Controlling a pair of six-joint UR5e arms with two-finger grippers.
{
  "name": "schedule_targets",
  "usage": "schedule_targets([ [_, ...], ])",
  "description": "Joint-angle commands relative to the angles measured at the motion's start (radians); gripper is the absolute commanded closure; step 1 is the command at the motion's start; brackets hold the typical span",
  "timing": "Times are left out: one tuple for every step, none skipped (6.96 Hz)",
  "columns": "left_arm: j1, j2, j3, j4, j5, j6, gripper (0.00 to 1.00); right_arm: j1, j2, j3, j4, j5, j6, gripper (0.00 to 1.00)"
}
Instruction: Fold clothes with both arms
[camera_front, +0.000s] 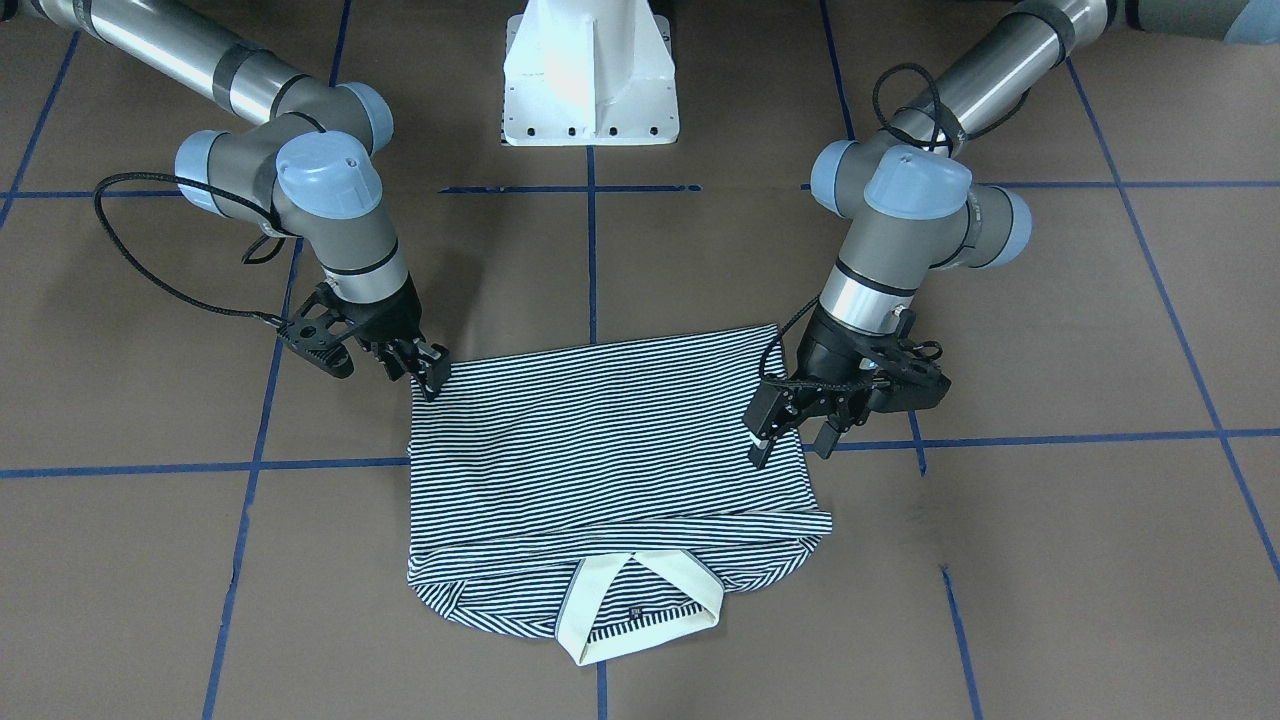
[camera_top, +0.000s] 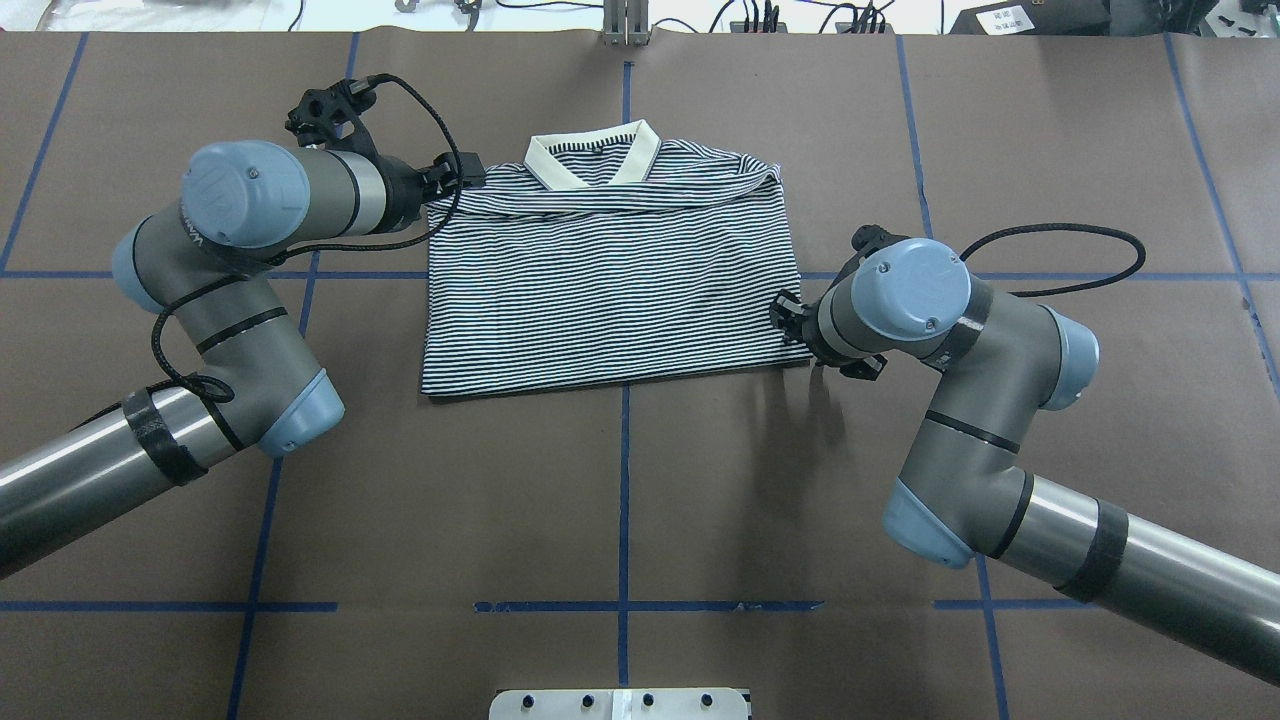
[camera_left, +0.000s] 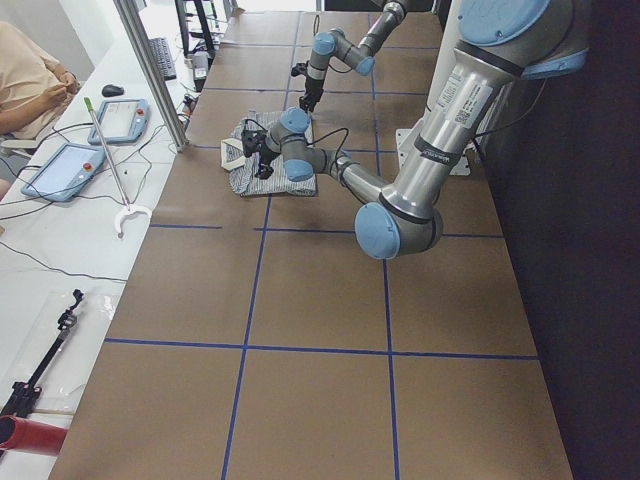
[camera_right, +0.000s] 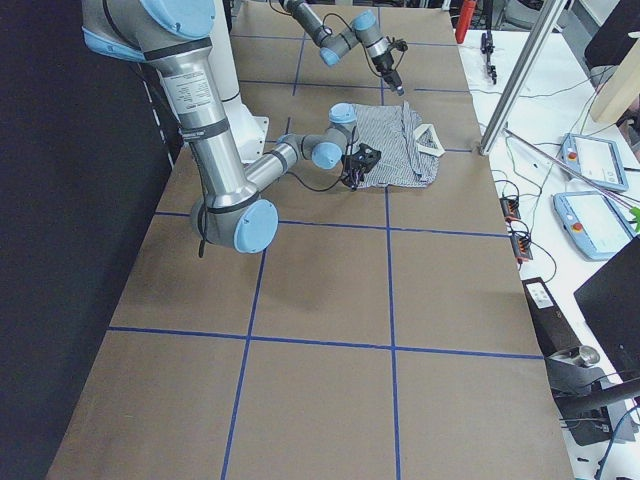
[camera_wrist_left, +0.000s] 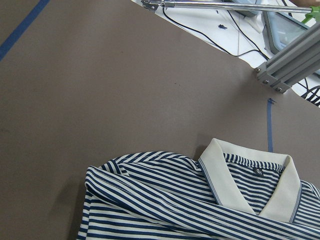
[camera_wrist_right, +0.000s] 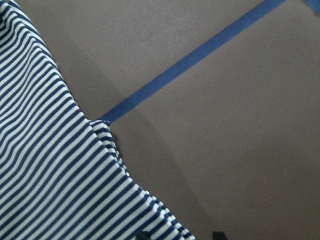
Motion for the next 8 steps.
schedule_targets([
  [-0.002,0.002,0.000,0.000,0.000,0.000,0.00,-0.022,-0.019,0.028,-0.001,-0.002,0.002,1.00],
  [-0.002,0.002,0.000,0.000,0.003,0.000,0.00,-0.028,-0.020,0.022,0.002,0.000,0.000,1.00],
  [-0.002,0.002,0.000,0.002,0.020,0.000,0.00,-0.027,-0.017,0.029,0.002,0.003,-0.001,1.00],
  [-0.002,0.002,0.000,0.002,0.021,-0.001,0.00,-0.025,-0.016,0.034,0.002,0.004,-0.001,1.00],
  [-0.002,0.002,0.000,0.002,0.023,-0.001,0.00,-0.024,-0.020,0.063,-0.004,0.008,-0.001,1.00],
  [-0.002,0.002,0.000,0.002,0.023,-0.009,0.00,-0.022,-0.022,0.068,-0.004,0.000,0.000,0.87],
  [-0.002,0.002,0.000,0.003,0.023,-0.015,0.00,-0.022,-0.023,0.057,-0.004,-0.003,0.003,0.42],
  [-0.002,0.002,0.000,0.005,0.023,-0.023,0.00,-0.024,-0.025,0.048,-0.004,-0.012,0.003,0.35],
])
